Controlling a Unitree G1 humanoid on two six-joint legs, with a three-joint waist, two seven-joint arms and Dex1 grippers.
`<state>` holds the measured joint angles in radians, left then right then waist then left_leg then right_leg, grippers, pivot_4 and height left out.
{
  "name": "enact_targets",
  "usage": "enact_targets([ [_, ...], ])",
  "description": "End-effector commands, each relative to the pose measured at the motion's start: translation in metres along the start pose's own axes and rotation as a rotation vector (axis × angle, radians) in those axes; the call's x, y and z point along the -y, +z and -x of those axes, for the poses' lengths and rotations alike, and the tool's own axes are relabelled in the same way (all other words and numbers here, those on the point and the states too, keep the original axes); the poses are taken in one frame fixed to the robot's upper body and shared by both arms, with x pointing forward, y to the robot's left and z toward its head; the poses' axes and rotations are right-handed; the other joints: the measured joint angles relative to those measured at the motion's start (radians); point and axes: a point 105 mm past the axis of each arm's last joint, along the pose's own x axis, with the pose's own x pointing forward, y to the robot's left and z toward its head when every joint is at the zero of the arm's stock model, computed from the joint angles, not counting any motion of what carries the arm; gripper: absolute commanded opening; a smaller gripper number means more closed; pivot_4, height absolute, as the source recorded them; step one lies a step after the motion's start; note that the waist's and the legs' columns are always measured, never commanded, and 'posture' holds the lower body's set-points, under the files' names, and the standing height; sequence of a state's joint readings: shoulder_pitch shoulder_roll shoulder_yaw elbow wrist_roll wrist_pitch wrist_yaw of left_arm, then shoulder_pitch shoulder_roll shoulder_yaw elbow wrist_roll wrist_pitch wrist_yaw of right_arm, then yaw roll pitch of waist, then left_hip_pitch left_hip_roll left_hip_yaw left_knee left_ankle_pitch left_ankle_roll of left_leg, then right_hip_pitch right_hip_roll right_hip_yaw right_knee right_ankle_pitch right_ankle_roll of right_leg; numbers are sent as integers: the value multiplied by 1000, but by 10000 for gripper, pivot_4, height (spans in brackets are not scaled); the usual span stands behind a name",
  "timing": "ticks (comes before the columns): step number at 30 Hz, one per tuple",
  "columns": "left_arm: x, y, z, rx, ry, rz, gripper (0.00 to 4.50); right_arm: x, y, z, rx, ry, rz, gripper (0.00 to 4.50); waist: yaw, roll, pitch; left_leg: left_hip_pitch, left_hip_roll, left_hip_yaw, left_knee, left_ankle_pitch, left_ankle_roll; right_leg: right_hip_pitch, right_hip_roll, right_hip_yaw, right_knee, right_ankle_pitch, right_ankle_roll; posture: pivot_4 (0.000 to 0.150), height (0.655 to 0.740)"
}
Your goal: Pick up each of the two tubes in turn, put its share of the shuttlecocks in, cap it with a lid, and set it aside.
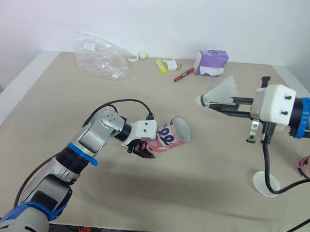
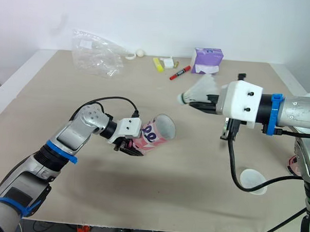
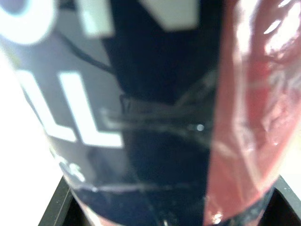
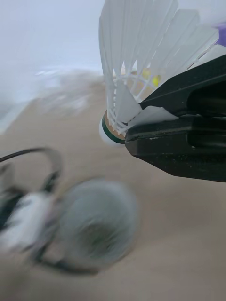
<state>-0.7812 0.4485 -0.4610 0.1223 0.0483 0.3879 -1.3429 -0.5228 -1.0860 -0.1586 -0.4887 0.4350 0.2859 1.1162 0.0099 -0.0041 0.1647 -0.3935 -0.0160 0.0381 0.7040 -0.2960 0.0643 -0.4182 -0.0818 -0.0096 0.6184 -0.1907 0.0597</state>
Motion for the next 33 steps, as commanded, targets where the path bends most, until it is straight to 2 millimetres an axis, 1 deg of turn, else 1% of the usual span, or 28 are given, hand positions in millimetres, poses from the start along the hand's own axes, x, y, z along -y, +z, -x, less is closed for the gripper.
enact_targets([
  [1,11,-7,-11,-25,-83,15,25721,-18,18,-9,37,80,15,523,1,-1,0,0,0,0,0,0,0,0,0,0,0,0,0,1500,7400],
  [4,9,-7,-11,-24,-82,15,25721,-23,18,-12,43,91,5,523,1,-1,0,-1,-1,0,0,0,0,0,-1,0,0,0,0,1500,7400],
  [7,9,-7,-10,-23,-79,14,25721,-30,10,-17,21,103,8,523,1,-1,0,-2,-2,0,0,0,0,-1,-2,0,0,-1,0,1500,7400],
  [13,11,-6,-11,-21,-79,15,25721,-26,6,-20,13,94,22,523,0,-1,0,-1,-2,0,0,0,0,-1,-2,-1,0,-1,0,1500,7400],
  [18,12,-7,-11,-21,-76,17,25721,-30,5,-24,18,127,22,523,0,-1,0,-1,-2,0,0,0,0,-1,-2,-1,0,-1,0,1500,7400],
  [22,13,-6,-13,-16,-78,17,25721,-31,5,-24,21,143,-17,523,1,-1,0,-2,-2,0,0,0,0,-1,-2,-1,0,-1,0,1500,7400],
  [25,13,-6,-14,-15,-78,18,25721,-30,7,-22,21,144,-29,9988,1,-1,0,-2,-2,0,0,0,0,-1,-2,-1,0,-1,0,1500,7400],
  [26,13,-6,-14,-15,-78,17,25721,-30,7,-21,24,142,-41,14082,1,-1,0,-2,-2,0,0,0,0,-1,-3,-1,0,-1,0,1500,7400],
  [28,13,-6,-15,-14,-79,17,25721,-27,8,-19,33,129,-77,24088,1,-1,0,-2,-2,0,0,0,0,-1,-3,-1,0,-1,1,1500,7400],
  [29,13,-6,-15,-13,-79,17,25721,-24,10,-18,44,112,-106,27670,1,-1,0,-2,-2,0,0,0,0,-1,-3,-1,0,-1,0,1500,7400],
  [30,14,-6,-15,-13,-79,16,25721,-21,11,-16,55,94,-134,33461,1,-1,0,-2,-2,0,0,0,0,-1,-3,-1,0,-1,1,1500,7400],
  [31,13,-6,-15,-13,-80,15,25721,-18,12,-14,64,82,-180,37232,1,-1,0,-2,-2,0,0,0,0,-1,-3,-1,0,-1,1,1500,7400],
  [32,13,-6,-15,-13,-80,14,25721,-14,11,-11,71,62,-236,42538,2,-1,0,-2,-2,0,0,0,0,-1,-3,-1,0,-1,1,1500,7400],
  [33,13,-6,-16,-12,-80,13,25721,-10,9,-8,70,42,-291,43873,2,-2,0,-2,-2,-1,0,0,0,-1,-4,-1,0,-1,1,1500,7400],
])
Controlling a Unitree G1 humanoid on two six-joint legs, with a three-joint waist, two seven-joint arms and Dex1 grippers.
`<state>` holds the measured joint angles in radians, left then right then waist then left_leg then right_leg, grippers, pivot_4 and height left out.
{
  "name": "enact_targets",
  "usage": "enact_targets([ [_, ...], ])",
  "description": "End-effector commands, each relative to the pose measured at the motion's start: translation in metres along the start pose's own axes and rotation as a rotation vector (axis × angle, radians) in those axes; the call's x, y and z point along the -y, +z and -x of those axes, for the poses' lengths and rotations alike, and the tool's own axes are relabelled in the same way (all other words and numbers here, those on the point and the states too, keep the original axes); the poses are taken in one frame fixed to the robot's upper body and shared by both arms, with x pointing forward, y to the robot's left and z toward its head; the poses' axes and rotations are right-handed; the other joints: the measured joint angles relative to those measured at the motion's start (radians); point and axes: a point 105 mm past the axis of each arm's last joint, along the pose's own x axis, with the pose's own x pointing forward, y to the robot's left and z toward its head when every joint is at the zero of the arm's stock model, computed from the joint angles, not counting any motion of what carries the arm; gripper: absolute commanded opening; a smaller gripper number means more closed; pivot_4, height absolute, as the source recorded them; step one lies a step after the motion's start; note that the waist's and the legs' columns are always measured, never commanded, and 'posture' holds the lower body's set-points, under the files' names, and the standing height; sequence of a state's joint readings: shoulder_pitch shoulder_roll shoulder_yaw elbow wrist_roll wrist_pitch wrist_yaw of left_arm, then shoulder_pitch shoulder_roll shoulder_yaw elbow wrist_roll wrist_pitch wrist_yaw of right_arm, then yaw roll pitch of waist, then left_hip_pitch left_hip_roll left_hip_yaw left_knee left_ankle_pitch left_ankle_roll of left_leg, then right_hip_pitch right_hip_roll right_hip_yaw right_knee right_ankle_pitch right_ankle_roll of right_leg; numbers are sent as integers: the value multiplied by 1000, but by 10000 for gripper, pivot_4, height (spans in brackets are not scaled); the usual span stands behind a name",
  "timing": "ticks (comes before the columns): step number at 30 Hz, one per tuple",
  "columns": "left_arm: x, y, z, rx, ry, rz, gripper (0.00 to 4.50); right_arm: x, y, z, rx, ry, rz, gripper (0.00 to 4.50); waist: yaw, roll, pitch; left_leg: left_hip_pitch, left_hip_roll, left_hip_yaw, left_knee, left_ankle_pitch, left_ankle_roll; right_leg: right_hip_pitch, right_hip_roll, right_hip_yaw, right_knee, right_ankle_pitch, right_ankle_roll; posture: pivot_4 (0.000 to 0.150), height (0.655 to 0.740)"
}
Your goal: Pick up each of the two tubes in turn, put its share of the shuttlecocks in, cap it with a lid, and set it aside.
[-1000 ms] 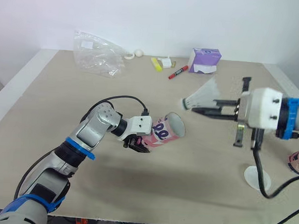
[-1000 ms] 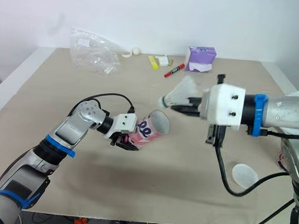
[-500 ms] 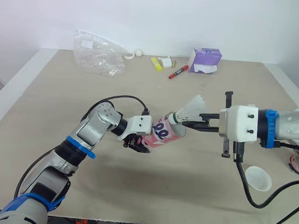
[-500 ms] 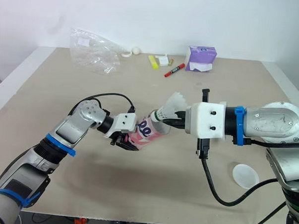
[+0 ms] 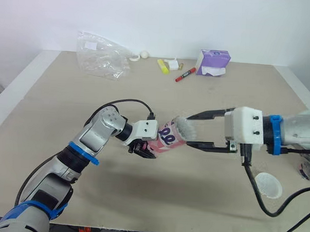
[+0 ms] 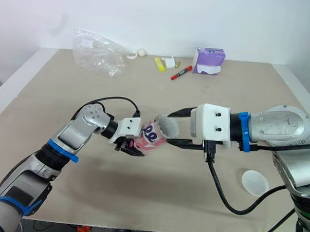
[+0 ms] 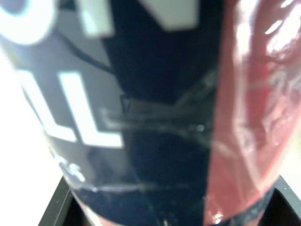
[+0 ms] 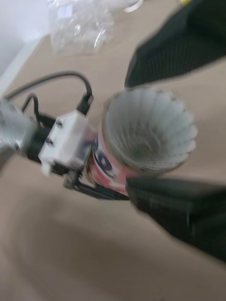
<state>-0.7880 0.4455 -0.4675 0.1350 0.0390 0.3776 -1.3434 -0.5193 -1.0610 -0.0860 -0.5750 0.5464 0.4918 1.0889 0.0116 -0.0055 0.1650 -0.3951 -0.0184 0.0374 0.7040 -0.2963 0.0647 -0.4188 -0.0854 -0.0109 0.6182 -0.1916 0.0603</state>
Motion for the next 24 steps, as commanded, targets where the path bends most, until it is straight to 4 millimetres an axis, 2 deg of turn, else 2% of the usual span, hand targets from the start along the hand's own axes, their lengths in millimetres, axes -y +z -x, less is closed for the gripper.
enact_targets([
  [1,13,-6,-14,-18,-71,16,25721,14,7,16,36,-78,-134,43873,0,0,0,0,0,0,0,0,0,0,0,0,0,0,0,1500,7400],
  [7,12,-5,-15,-18,-73,9,25721,16,-12,24,-22,-66,-290,43873,1,0,0,0,-2,0,0,-1,1,0,-6,-1,0,0,-1,1500,7400],
  [8,12,-5,-15,-18,-73,8,25721,16,-14,22,-36,-52,-262,41598,1,0,0,0,-2,0,0,-1,1,0,-6,-1,0,0,-1,1500,7400],
  [10,11,-5,-15,-18,-73,7,25721,15,-17,18,-55,-28,-236,35575,0,0,0,0,-2,0,0,-1,2,0,-6,-2,0,0,0,1500,7400],
  [12,11,-5,-15,-19,-73,6,25721,13,-15,10,-51,10,-202,27734,0,0,0,0,-3,0,0,-1,2,0,-6,-4,0,0,0,1500,7400],
  [16,12,-5,-16,-18,-75,8,25721,7,-15,-5,-69,80,-154,8402,1,0,0,0,-3,0,0,-1,2,0,-6,-4,0,0,1,1500,7400],
  [17,12,-5,-16,-17,-75,10,25721,5,-16,-10,-82,105,-133,2392,1,0,0,-1,-3,0,0,-1,2,0,-6,-4,0,0,1,1500,7400],
  [18,12,-5,-16,-17,-74,12,25721,4,-17,-15,-92,123,-118,1005,0,0,0,-1,-3,0,0,-1,2,0,-6,-4,0,0,1,1500,7400],
  [24,13,-6,-18,-17,-74,14,25721,10,-24,-50,-175,199,-8,1005,-1,0,0,-1,-4,1,1,-1,2,-1,-6,-3,0,0,2,1500,7400],
])
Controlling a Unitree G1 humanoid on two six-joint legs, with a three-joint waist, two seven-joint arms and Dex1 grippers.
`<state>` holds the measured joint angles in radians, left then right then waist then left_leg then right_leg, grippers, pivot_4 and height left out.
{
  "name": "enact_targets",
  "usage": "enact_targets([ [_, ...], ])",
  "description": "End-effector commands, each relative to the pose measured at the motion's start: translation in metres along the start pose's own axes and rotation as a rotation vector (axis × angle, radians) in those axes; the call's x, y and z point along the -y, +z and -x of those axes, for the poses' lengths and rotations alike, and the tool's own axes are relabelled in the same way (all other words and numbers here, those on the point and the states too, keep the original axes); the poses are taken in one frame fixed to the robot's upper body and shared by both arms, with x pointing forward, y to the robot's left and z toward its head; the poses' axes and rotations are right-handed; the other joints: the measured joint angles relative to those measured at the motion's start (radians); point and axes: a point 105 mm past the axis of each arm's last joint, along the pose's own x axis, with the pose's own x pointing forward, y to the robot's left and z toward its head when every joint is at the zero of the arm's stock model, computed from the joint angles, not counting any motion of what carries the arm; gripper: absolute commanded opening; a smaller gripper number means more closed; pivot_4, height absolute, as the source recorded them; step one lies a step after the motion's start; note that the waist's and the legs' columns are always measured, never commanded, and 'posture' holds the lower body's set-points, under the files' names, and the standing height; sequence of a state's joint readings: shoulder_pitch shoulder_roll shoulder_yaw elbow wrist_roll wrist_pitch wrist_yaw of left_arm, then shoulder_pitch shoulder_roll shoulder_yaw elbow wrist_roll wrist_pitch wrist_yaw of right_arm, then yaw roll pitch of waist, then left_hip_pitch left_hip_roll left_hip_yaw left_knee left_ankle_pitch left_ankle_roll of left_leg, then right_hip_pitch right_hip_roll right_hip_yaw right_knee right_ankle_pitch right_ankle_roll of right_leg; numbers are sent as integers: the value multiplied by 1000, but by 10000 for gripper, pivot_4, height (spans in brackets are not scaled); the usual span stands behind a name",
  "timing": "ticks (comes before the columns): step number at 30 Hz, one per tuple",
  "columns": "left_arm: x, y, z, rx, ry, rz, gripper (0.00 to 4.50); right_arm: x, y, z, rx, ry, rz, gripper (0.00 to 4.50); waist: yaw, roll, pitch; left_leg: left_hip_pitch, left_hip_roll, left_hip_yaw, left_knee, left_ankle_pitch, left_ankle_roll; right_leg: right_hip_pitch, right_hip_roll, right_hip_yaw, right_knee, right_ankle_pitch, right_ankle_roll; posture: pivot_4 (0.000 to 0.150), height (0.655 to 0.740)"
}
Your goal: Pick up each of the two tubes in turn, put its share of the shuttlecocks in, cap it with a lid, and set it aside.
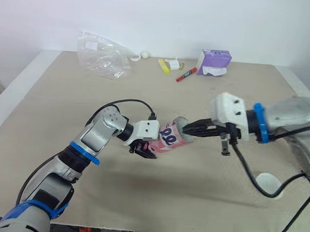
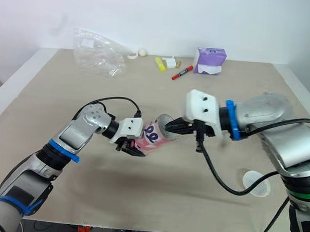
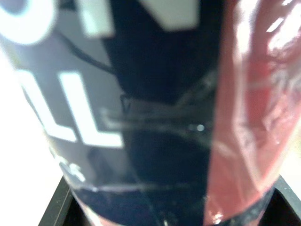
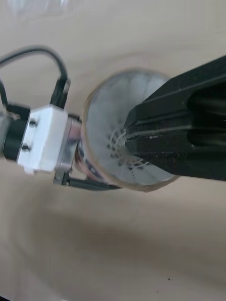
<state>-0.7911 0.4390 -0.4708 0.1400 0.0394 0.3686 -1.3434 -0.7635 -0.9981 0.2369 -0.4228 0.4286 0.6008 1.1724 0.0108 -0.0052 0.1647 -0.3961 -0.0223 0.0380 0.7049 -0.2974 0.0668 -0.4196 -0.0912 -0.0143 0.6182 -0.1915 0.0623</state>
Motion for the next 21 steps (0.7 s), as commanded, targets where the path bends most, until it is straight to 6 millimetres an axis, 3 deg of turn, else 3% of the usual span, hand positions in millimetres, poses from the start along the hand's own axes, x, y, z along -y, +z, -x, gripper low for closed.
enact_targets([
  [1,13,-7,-16,-20,-71,24,25721,11,0,-15,-94,23,97,1005,1,0,0,0,0,0,0,0,0,0,0,0,0,0,0,1500,7400],
  [5,12,-6,-18,-18,-71,19,25721,16,-5,-39,-188,108,170,1005,0,0,0,0,-1,0,0,0,0,0,0,0,1,0,0,1500,7400],
  [9,11,-5,-19,-14,-68,20,25721,-1,-16,-53,-239,252,167,1005,0,-3,-3,1,-1,-1,1,0,0,1,0,-1,1,0,0,1500,7400],
  [13,12,-5,-20,-10,-69,22,25721,-3,-18,-71,-221,289,159,1005,-4,-6,-7,7,1,-1,0,0,0,7,1,-1,1,0,0,1500,7400],
  [21,12,-7,-19,-12,-60,28,25721,5,-22,-61,-249,283,143,1005,-4,-5,-11,11,2,-3,0,1,-2,10,3,-3,3,0,-3,1500,7400],
])
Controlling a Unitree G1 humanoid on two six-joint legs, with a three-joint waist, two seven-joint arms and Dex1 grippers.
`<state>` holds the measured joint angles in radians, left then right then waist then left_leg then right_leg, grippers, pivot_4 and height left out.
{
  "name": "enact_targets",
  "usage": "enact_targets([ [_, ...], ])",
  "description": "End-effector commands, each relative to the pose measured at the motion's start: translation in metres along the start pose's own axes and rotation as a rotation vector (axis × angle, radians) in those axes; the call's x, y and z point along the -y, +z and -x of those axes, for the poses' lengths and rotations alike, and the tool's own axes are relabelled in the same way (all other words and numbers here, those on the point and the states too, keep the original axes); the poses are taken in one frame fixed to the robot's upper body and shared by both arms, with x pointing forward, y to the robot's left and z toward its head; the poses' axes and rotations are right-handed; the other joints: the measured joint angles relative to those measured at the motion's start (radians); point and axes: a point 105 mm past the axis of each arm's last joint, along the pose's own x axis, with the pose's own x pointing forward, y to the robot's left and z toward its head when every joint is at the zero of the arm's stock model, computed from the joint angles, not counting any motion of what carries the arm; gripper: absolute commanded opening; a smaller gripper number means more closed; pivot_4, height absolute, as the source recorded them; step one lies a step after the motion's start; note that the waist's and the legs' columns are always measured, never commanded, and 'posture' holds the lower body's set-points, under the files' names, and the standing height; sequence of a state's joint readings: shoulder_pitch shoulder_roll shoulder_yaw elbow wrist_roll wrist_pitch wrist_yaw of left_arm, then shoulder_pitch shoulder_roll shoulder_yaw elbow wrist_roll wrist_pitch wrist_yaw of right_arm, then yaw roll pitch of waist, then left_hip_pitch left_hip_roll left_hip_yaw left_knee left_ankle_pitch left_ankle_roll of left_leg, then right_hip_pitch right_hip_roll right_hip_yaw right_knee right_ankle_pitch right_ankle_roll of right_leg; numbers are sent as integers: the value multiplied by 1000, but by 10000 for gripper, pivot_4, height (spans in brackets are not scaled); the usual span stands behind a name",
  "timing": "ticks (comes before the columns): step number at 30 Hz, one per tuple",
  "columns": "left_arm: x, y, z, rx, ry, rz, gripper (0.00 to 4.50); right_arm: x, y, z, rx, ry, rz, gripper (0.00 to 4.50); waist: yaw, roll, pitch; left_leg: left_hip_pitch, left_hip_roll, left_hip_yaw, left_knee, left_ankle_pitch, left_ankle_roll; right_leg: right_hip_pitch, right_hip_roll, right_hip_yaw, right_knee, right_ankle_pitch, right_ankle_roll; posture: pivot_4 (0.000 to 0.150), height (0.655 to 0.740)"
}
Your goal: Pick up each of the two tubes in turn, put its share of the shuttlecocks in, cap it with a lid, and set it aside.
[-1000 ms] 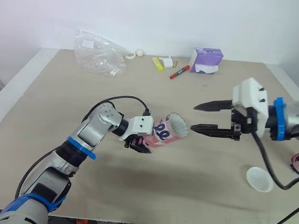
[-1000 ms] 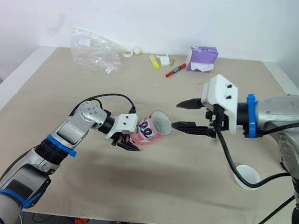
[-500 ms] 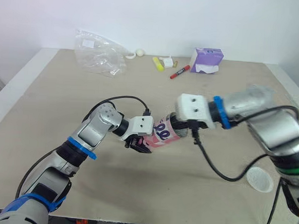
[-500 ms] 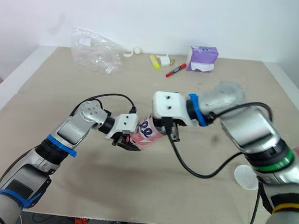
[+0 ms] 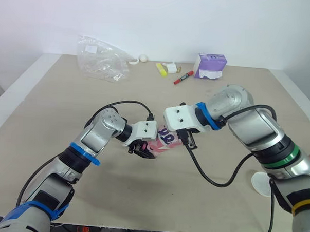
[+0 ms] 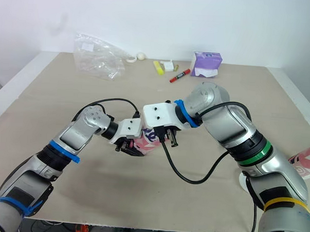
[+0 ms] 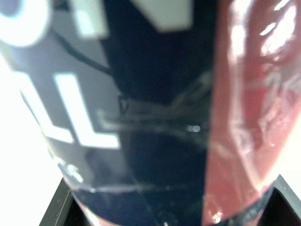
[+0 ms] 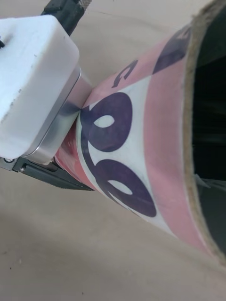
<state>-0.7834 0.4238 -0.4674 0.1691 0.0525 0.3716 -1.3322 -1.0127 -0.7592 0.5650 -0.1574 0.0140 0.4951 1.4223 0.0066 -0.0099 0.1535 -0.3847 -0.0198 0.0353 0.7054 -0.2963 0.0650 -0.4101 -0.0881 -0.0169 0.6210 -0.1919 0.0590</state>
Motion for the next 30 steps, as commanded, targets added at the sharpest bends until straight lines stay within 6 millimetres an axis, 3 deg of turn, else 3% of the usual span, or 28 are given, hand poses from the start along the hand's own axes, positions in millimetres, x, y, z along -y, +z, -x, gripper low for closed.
enact_targets([
  [1,13,-2,-15,-9,-68,-3,25721,-4,-6,-3,-13,28,-21,1005,0,0,0,0,0,0,0,0,0,0,0,0,0,0,0,1500,7400],
  [9,15,-2,-16,-11,-74,-2,25721,6,-7,30,5,-66,-63,1005,4,0,0,-3,-2,-1,0,0,0,-1,-3,-2,0,0,0,1500,7400],
  [16,16,-2,-16,-13,-81,-5,25721,-9,-4,44,42,-83,-86,1005,6,1,0,-9,-3,-6,0,-1,-1,-4,-6,-9,-2,0,-1,1500,7400],
  [24,15,-1,-16,-12,-84,-9,25721,-19,1,36,74,-70,-98,1005,6,1,1,-10,-3,-9,0,-2,-1,-3,-6,-12,-2,-2,-2,1500,7400],
  [30,17,-1,-17,-10,-89,-10,25721,-17,-4,13,69,-39,-117,1005,5,1,1,-10,-3,-9,0,-2,-1,-3,-6,-12,-3,-2,-2,1500,7400],
])
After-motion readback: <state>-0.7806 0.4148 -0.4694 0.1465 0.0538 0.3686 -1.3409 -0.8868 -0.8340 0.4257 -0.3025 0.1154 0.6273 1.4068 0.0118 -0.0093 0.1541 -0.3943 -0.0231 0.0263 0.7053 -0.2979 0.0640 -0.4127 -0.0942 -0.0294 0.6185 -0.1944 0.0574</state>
